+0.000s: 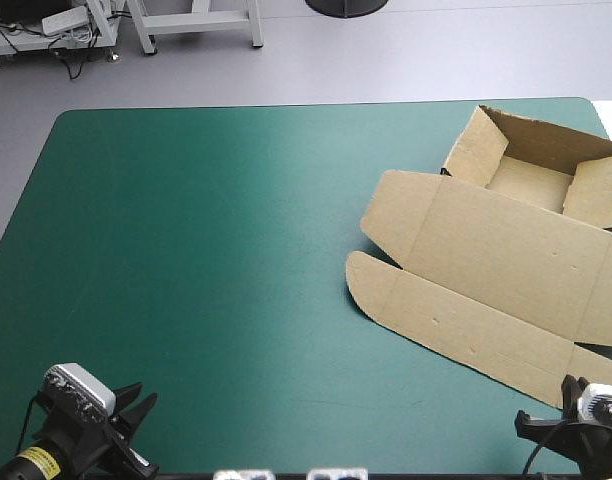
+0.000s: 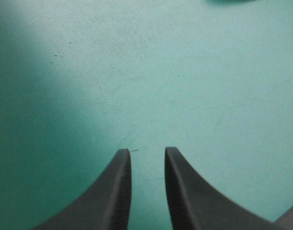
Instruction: Fold the box
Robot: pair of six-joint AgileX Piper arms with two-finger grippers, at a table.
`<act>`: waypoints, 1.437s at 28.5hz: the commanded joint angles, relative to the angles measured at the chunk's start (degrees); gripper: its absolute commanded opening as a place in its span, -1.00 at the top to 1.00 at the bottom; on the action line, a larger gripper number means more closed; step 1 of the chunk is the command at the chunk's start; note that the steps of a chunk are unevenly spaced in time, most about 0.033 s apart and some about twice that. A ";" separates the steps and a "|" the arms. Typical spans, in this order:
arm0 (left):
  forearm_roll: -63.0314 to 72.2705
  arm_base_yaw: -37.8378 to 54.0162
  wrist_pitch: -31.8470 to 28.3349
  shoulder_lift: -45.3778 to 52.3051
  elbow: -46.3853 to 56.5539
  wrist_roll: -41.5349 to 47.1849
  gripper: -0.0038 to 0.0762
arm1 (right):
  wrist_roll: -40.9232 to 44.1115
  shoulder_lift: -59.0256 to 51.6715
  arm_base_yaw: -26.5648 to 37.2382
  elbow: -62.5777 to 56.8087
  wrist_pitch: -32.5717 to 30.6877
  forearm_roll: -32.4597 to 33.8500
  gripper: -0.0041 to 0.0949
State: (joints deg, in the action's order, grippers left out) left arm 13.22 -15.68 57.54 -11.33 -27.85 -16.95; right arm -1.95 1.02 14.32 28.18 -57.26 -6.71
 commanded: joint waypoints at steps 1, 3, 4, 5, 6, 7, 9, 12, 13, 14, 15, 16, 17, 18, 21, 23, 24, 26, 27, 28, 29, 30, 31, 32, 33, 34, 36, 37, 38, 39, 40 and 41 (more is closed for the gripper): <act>0.96 0.18 -3.73 -0.82 -1.47 0.05 0.47 | -0.23 1.07 -0.01 1.22 4.58 -0.31 0.77; 0.96 0.18 -3.73 -0.82 -1.47 0.05 0.47 | -0.23 1.07 -0.01 1.22 4.58 -0.31 0.79; 0.96 0.18 -3.73 -0.82 -1.47 0.05 0.47 | -0.23 1.07 -0.01 1.22 4.58 -0.31 0.81; 0.96 0.18 -3.73 -0.82 -1.47 0.05 0.47 | -0.23 1.07 -0.01 1.22 4.58 -0.31 0.82; 0.96 0.18 -3.73 -0.82 -1.47 0.05 0.48 | -0.23 1.07 -0.01 1.22 4.58 -0.31 0.83; 0.96 0.18 -3.73 -0.82 -1.47 0.05 0.48 | -0.23 1.07 -0.01 1.22 4.58 -0.31 0.84; 0.96 0.18 -3.73 -0.82 -1.47 0.05 0.48 | -0.23 1.07 -0.01 1.22 4.58 -0.31 0.85; 0.96 0.18 -3.73 -0.82 -1.47 0.05 0.48 | -0.23 1.07 -0.01 1.22 4.58 -0.31 0.85; 0.96 0.18 -3.73 -0.82 -1.47 0.05 0.48 | -0.23 1.07 -0.01 1.22 4.58 -0.31 0.85; 0.96 0.18 -3.73 -0.82 -1.47 0.05 0.48 | -0.23 1.07 -0.01 1.22 4.58 -0.31 0.85; 0.96 0.18 -3.92 -0.82 -1.47 0.05 0.48 | -0.23 1.07 -0.01 1.22 4.58 -0.31 0.85; 0.96 0.18 -4.19 -0.82 -1.47 0.05 0.48 | -0.23 1.07 -0.01 1.22 4.58 -0.31 0.86; 0.96 0.18 -4.19 -0.82 -1.47 0.05 0.48 | -0.23 1.07 -0.01 1.22 4.58 -0.31 0.87; 0.96 0.18 -3.92 -0.82 -1.47 0.05 0.48 | -0.23 1.07 -0.01 1.22 4.58 -0.31 0.87; 1.06 0.18 -3.79 -0.82 -1.47 -0.13 0.48 | -0.23 1.07 -0.01 1.22 4.58 -0.31 0.88; 1.06 0.18 -3.79 -0.82 -1.47 -0.13 0.48 | -0.23 1.07 -0.01 1.22 4.58 -0.31 0.87; 1.06 0.18 -3.79 -0.82 -1.47 -0.13 0.48 | -0.23 1.07 -0.01 1.22 4.58 -0.31 0.87; 1.06 0.18 -3.79 -0.82 -1.47 -0.13 0.48 | -0.23 1.07 -0.01 1.22 4.58 -0.31 0.87; 1.06 0.18 -3.79 -0.82 -1.47 -0.13 0.48 | -0.23 1.07 -0.01 1.22 4.58 -0.31 0.87; 1.06 0.18 -3.79 -0.82 -1.47 -0.13 0.48 | -0.23 1.07 -0.01 1.22 4.58 -0.31 0.87; 1.06 0.18 -3.79 -0.82 -1.47 -0.13 0.48 | -0.23 1.07 -0.01 1.22 4.58 -0.31 0.87; 1.06 0.18 -3.79 -0.82 -1.47 -0.13 0.48 | -0.23 1.07 -0.01 1.22 4.58 -0.31 0.87; 1.06 0.18 -3.79 -0.82 -1.47 -0.13 0.48 | -0.23 1.07 -0.01 1.22 4.58 -0.31 0.87; 1.06 0.18 -3.79 -0.82 -1.47 -0.13 0.48 | -0.23 1.07 -0.01 1.22 4.58 -0.31 0.87; 1.06 0.18 -3.79 -0.82 -1.47 -0.13 0.48 | -0.23 1.07 -0.01 1.22 4.58 -0.31 0.88; 1.06 0.18 -3.79 -0.82 -1.47 -0.13 0.48 | -0.23 1.07 -0.01 1.22 4.58 -0.31 0.87; 1.06 0.18 -3.79 -0.82 -1.47 -0.13 0.48 | -0.23 1.07 -0.01 1.22 4.58 -0.31 0.87; 1.06 0.18 -3.79 -0.82 -1.47 -0.13 0.48 | -0.23 1.07 -0.01 1.22 4.58 -0.31 0.87; 1.06 0.18 -3.79 -0.82 -1.47 -0.13 0.48 | -0.23 1.07 -0.01 1.22 4.58 -0.31 0.87; 1.06 0.18 -3.79 -0.82 -1.47 -0.13 0.48 | -0.23 1.07 -0.01 1.22 4.58 -0.31 0.87; 1.06 0.18 -3.79 -0.82 -1.47 -0.13 0.48 | -0.23 1.07 -0.01 1.22 4.58 -0.31 0.87; 1.06 0.18 -3.79 -0.82 -1.47 -0.13 0.48 | -0.23 1.07 -0.01 1.22 4.58 -0.31 0.87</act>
State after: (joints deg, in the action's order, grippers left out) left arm 13.22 -15.68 57.30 -11.33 -27.85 -17.16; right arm -1.95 1.02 14.32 28.18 -57.09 -6.84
